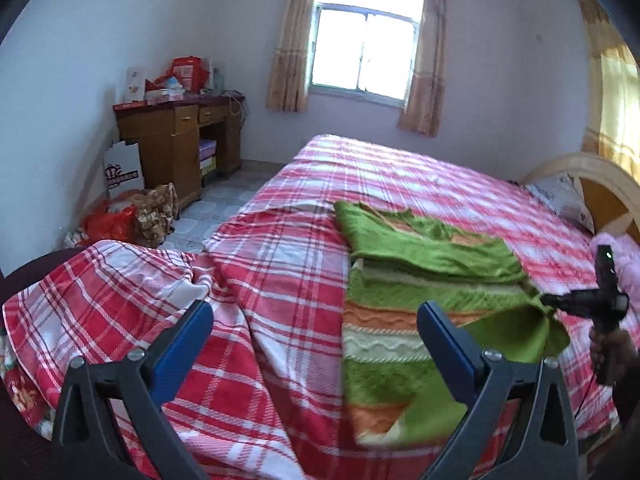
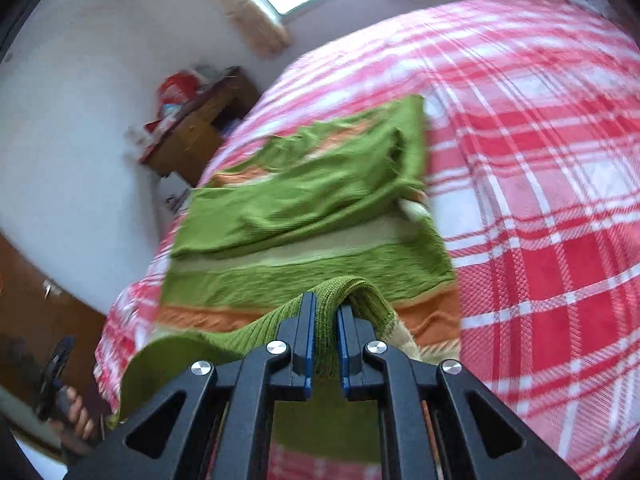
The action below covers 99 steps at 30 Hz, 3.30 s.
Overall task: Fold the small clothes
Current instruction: 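Grasp the hem with the left gripper while the right gripper holds the hem, then lift the hem with both grippers and fold it toward the collar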
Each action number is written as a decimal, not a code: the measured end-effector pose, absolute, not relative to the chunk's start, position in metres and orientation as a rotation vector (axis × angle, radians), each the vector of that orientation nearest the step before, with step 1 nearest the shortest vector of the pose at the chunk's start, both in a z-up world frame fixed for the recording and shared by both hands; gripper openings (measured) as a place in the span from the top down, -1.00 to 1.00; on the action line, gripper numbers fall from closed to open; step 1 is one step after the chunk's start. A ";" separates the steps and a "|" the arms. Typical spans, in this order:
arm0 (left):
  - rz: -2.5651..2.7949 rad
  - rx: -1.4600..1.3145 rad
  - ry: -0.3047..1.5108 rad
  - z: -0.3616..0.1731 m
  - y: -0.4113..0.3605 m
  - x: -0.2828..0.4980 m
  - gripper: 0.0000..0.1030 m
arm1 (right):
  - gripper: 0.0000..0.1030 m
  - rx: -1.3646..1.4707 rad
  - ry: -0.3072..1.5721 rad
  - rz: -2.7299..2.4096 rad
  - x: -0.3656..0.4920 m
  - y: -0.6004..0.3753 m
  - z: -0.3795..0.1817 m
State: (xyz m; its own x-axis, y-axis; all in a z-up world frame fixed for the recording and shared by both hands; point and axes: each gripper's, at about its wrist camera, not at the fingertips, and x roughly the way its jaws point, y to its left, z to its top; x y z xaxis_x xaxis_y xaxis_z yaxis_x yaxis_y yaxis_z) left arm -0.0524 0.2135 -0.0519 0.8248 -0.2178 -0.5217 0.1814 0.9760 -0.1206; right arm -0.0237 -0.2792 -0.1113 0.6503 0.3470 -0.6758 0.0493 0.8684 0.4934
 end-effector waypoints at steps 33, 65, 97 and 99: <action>-0.508 -0.214 0.891 -0.149 0.151 0.007 0.81 | -0.28 0.860 0.670 0.290 -0.051 -0.315 -0.125; -0.463 -0.177 0.731 -0.090 0.126 0.030 0.87 | 0.81 0.057 0.624 0.086 -0.044 -0.251 -0.067; -0.264 -0.269 0.722 -0.063 0.084 0.238 0.90 | 0.83 -0.053 0.534 -0.151 0.136 -0.264 -0.023; -0.254 -0.273 0.735 -0.068 0.080 0.249 0.90 | 0.83 -0.039 0.541 -0.155 0.146 -0.267 -0.027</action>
State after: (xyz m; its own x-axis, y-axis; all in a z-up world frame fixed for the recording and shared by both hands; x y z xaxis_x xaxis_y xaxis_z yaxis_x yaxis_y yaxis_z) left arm 0.2485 0.0803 -0.0684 0.7144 -0.3210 -0.6217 0.1315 0.9343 -0.3313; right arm 0.1456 -0.2671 -0.0274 0.8457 -0.1572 -0.5100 0.1367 0.9876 -0.0777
